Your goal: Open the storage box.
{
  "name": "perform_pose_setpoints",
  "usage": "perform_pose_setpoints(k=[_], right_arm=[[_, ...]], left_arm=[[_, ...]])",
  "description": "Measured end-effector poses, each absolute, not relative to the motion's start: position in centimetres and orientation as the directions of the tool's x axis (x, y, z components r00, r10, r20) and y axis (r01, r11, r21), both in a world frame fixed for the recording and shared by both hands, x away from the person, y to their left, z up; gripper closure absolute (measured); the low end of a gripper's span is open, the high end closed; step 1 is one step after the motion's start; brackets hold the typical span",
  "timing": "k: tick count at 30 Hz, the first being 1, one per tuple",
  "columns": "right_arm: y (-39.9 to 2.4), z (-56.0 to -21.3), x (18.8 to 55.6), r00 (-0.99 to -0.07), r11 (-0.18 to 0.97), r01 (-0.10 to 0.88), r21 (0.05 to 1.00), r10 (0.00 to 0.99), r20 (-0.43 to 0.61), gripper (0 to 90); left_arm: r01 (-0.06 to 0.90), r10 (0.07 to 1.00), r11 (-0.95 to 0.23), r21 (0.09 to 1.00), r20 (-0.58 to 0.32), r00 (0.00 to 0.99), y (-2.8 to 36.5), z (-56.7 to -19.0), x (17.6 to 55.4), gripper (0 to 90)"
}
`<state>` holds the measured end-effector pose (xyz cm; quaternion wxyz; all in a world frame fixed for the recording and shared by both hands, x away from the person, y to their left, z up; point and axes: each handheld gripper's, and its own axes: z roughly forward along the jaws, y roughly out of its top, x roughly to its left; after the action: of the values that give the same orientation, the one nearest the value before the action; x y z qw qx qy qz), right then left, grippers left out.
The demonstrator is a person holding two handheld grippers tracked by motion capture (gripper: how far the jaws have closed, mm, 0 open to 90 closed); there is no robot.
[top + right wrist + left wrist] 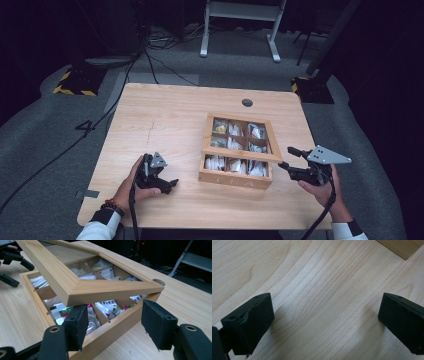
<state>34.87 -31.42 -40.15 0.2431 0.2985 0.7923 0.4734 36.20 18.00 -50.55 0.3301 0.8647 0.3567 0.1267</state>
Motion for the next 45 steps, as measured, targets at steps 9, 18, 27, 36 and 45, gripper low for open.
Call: perform_pose_setpoints(k=[9, 18, 27, 36, 45], right_arm=[[-31.3, -39.7, 35.3, -0.700, 0.367, 0.223, 0.903, 0.705, -0.114, 38.8], [-30.9, -39.4, 35.5, -0.700, 0.370, 0.216, 0.904, 0.704, -0.121, 39.2], [-30.2, -39.8, 35.5, -0.710, 0.389, 0.213, 0.897, 0.692, -0.131, 40.5], [-30.1, -39.9, 35.4, -0.714, 0.393, 0.211, 0.895, 0.687, -0.134, 40.8], [-30.2, -39.9, 35.4, -0.715, 0.386, 0.210, 0.898, 0.688, -0.128, 41.0]], left_arm=[[0.531, 0.699, -0.528, 0.662, -0.016, 0.715, 18.0, -50.6, 36.2, 0.5], [0.529, 0.696, -0.534, 0.660, -0.013, 0.718, 18.0, -50.5, 36.3, 0.5], [0.521, 0.678, -0.550, 0.653, -0.015, 0.735, 17.9, -50.4, 36.6, 0.9], [0.437, 0.608, -0.544, 0.716, -0.021, 0.793, 16.5, -48.8, 37.6, 20.1], [0.215, 0.558, -0.474, 0.854, 0.103, 0.823, 12.7, -43.1, 38.8, 20.1]])
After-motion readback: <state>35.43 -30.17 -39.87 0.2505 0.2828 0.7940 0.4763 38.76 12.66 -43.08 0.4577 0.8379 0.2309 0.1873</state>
